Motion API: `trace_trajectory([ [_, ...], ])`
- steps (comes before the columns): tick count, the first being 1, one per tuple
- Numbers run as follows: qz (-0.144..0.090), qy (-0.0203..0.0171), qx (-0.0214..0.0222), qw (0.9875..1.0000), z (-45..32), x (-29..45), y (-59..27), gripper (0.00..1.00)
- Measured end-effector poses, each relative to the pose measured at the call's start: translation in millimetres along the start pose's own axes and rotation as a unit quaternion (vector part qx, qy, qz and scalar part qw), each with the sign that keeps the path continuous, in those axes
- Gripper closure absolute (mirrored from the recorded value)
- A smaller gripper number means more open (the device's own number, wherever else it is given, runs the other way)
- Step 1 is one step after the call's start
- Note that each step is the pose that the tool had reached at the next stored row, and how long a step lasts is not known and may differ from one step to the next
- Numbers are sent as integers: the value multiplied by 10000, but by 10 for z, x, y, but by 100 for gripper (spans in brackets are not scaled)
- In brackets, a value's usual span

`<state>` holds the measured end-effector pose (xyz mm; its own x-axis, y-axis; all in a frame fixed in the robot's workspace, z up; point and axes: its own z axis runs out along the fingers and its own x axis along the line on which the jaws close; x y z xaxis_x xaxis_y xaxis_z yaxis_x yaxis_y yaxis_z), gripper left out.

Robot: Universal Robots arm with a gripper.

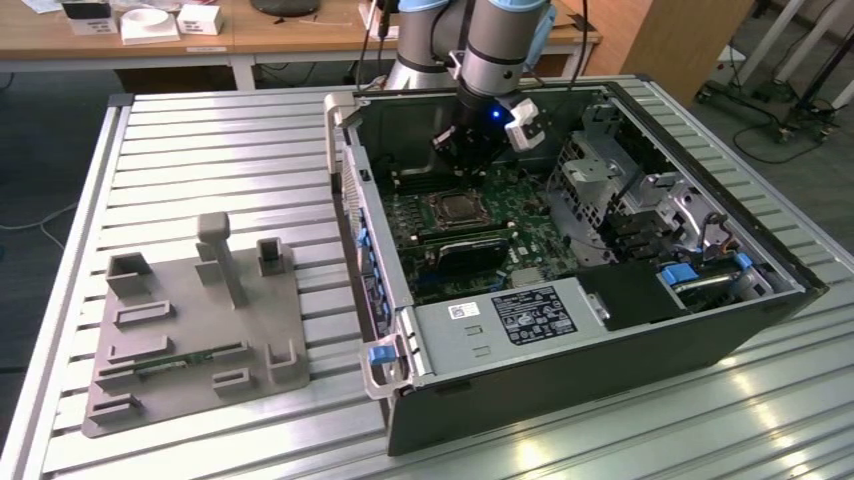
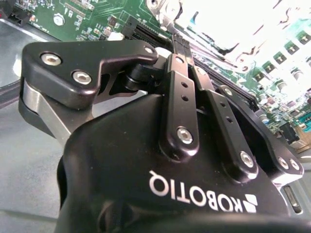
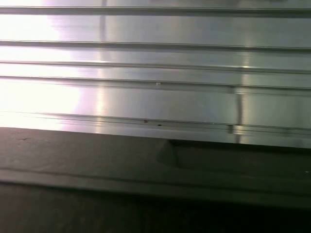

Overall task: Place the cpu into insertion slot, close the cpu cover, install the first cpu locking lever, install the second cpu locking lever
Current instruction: 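Install the first cpu locking lever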

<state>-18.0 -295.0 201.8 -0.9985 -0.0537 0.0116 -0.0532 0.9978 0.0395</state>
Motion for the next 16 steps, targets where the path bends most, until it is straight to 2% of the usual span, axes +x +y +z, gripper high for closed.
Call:
trace_trajectory([
  [5,1,3,50,10000,8,0,0,90],
  [16,2,7,126,9999,35,0,-2,90],
])
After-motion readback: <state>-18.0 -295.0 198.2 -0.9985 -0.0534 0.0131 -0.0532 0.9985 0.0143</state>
